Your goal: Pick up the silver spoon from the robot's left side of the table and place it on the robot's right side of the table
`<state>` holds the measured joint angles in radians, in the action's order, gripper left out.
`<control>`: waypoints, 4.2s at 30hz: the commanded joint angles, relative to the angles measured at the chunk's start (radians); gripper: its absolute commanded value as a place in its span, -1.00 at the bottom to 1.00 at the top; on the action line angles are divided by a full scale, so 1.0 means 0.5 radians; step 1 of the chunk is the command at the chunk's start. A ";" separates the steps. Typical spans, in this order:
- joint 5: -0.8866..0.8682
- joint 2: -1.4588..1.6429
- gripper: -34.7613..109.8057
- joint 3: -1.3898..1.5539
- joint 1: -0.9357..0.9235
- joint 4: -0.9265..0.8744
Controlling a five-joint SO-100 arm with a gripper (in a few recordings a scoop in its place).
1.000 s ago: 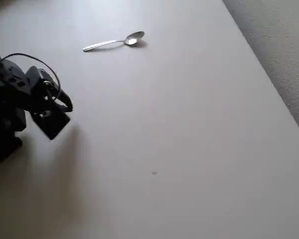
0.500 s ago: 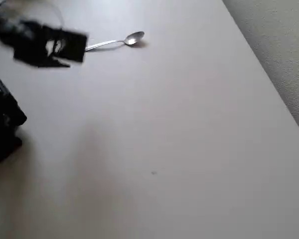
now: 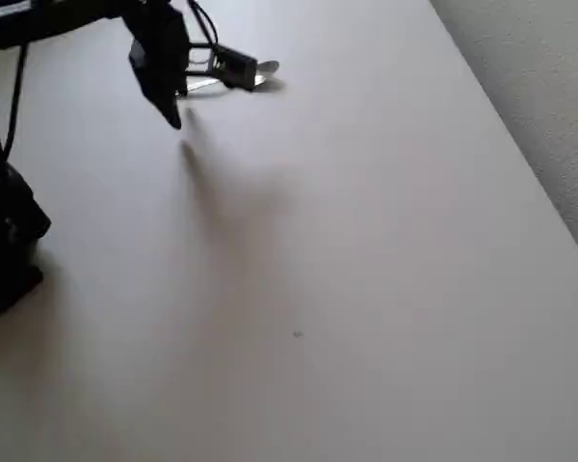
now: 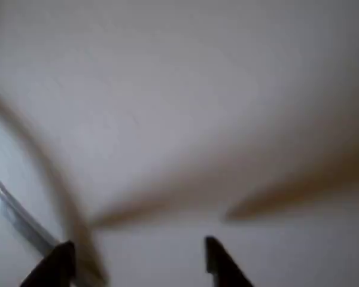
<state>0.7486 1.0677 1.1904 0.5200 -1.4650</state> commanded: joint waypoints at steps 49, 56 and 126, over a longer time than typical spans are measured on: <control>0.249 -1.172 -0.54 -2.203 -0.166 -0.650; 0.255 -1.077 -0.54 -2.316 -0.264 -0.764; 1.503 -1.559 -0.54 -2.402 -2.372 -0.785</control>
<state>1.5248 0.2899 -0.0414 -0.6443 -1.8331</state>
